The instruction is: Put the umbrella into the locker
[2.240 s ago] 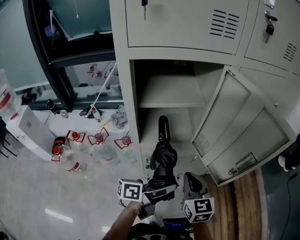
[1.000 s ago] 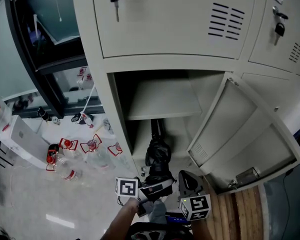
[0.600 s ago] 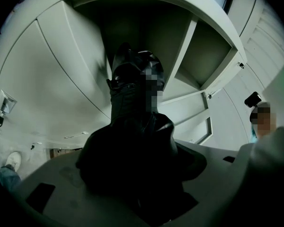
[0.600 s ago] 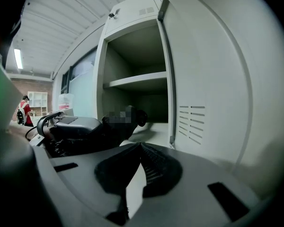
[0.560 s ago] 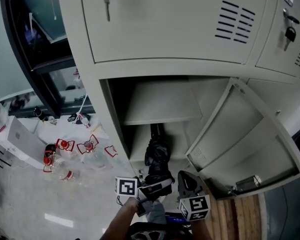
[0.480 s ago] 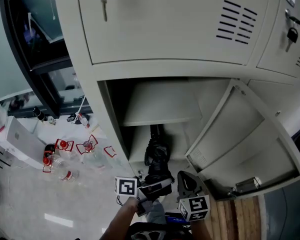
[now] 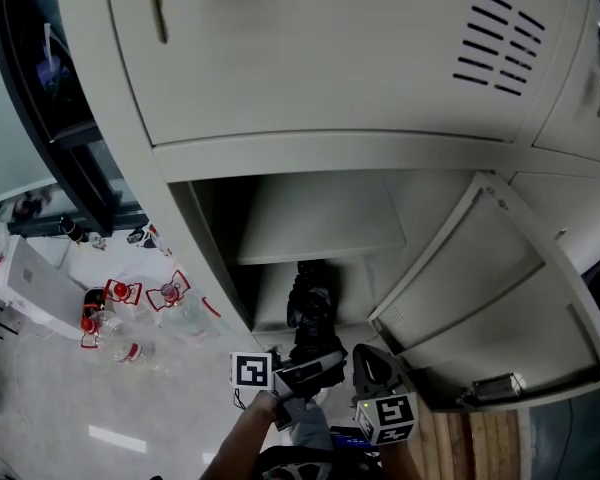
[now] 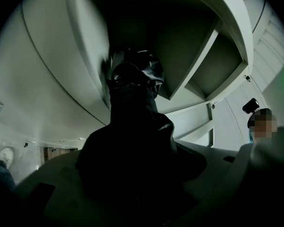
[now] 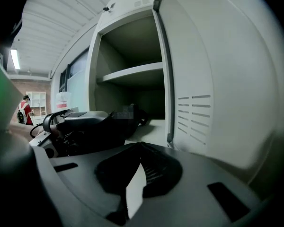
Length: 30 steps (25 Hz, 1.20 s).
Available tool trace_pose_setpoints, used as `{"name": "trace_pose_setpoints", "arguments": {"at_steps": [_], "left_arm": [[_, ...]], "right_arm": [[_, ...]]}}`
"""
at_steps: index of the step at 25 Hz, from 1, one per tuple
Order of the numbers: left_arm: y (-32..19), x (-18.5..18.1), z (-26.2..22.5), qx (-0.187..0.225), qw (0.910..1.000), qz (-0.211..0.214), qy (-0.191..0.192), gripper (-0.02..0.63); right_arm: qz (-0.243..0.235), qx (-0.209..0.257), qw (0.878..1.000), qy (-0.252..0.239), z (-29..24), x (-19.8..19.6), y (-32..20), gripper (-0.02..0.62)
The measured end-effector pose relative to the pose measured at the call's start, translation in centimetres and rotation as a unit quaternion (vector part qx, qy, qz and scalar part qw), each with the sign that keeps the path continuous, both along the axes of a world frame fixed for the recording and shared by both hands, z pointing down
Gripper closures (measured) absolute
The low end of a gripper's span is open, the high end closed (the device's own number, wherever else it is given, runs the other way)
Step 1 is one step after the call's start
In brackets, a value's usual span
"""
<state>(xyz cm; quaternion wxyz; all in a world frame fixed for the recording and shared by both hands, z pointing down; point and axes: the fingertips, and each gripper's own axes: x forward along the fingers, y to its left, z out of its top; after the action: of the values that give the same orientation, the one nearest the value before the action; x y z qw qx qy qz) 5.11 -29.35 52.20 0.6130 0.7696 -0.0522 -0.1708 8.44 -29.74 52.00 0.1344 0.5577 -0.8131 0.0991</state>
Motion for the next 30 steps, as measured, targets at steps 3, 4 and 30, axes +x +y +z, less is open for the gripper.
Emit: {"name": "trace_pose_setpoints", "arguments": {"at_steps": [3,4,30], "left_arm": [[-0.8,0.0,0.1,-0.007,0.9999,-0.004,0.006,0.322],[-1.0,0.0,0.0,-0.007,0.9999,-0.004,0.015,0.322],[-3.3,-0.7,0.8,-0.026,0.9980,-0.053,0.022,0.252]], "right_arm": [[-0.002,-0.004,1.000,-0.001,0.2,-0.1,-0.3,0.595],[-0.002,-0.005,1.000,-0.001,0.3,-0.1,-0.4,0.595],[-0.018,0.000,1.000,-0.004,-0.3,-1.1,-0.4,0.595]]}}
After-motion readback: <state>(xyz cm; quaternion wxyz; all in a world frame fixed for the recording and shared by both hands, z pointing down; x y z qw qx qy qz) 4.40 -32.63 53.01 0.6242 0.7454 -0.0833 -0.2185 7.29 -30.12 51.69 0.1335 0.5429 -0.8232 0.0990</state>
